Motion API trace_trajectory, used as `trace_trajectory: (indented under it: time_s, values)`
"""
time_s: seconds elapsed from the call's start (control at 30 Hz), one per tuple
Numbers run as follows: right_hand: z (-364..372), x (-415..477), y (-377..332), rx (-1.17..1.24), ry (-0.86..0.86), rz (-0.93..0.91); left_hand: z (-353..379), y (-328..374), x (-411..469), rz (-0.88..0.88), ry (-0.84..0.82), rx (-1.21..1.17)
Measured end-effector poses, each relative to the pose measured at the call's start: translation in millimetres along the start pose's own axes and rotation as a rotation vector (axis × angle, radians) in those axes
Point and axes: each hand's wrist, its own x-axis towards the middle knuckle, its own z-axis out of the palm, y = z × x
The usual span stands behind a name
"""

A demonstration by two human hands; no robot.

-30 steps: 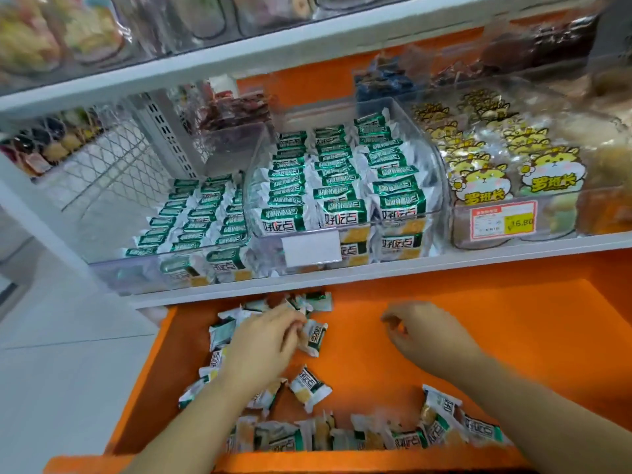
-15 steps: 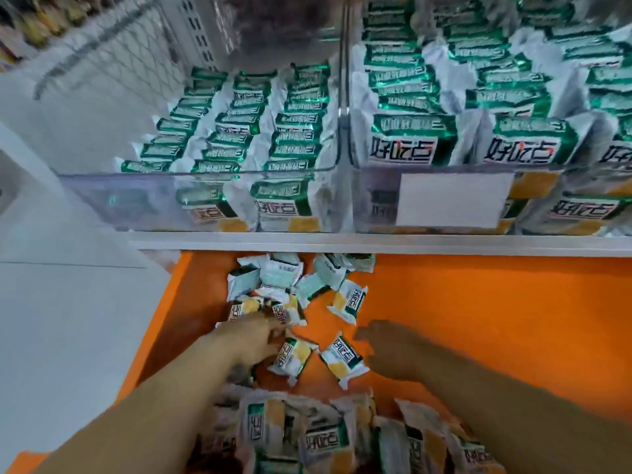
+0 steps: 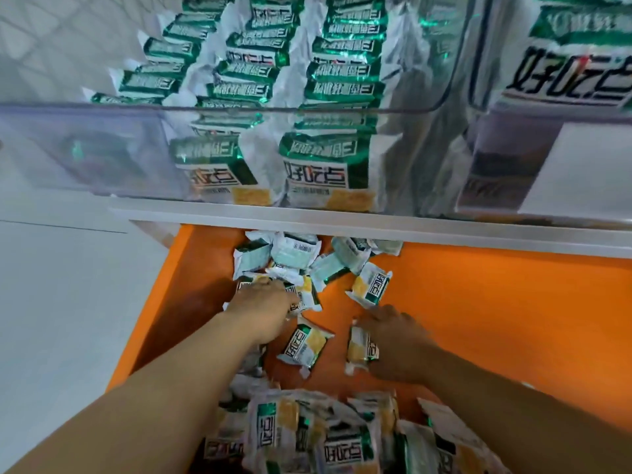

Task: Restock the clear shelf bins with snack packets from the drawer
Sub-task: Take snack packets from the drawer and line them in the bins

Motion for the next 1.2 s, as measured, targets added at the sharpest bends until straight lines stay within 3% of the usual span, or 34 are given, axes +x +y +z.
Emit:
trace_trajectory:
  time_s: [0.17, 0.3, 0.6, 0.87, 0.93, 1.0, 1.07, 1.2]
  values:
    - [-19.4, 23.6, 8.7, 0.044, 0.226, 0.102, -4.0, 1.6, -2.9, -0.011, -0.061, -0.071]
    - [-18.8, 44.1, 13.9, 0.193, 0.134, 0.130, -6.1, 2.9, -4.3, -0.004, -0.054, -0.074]
    - [6.7, 21.1, 16.4, 0.245, 0.058, 0.140, -7.3, 6.6, -6.2, 0.010, -0.121, -0.064]
    - [-5.3, -5.5, 26.6, 0.086, 0.022, 0.292, -4.1, 13.3, -6.9, 0.012, -0.156, 0.002]
    - [-11.5, -7.4, 24.8, 0.044, 0.116, 0.248, -4.2, 14.2, -6.6, 0.016, -0.150, 0.008]
    - [-16.6, -5.2, 20.2, 0.033, 0.147, 0.069, -4.0, 13.8, -6.0, 0.015, -0.145, 0.003]
    - [-20.0, 1.2, 15.1, -0.018, 0.020, -0.084, -3.3, 13.6, -6.0, 0.013, -0.143, 0.008]
    - [-19.4, 14.1, 12.1, -0.188, -0.174, -0.066, -1.7, 16.2, -6.4, 0.005, -0.148, 0.074]
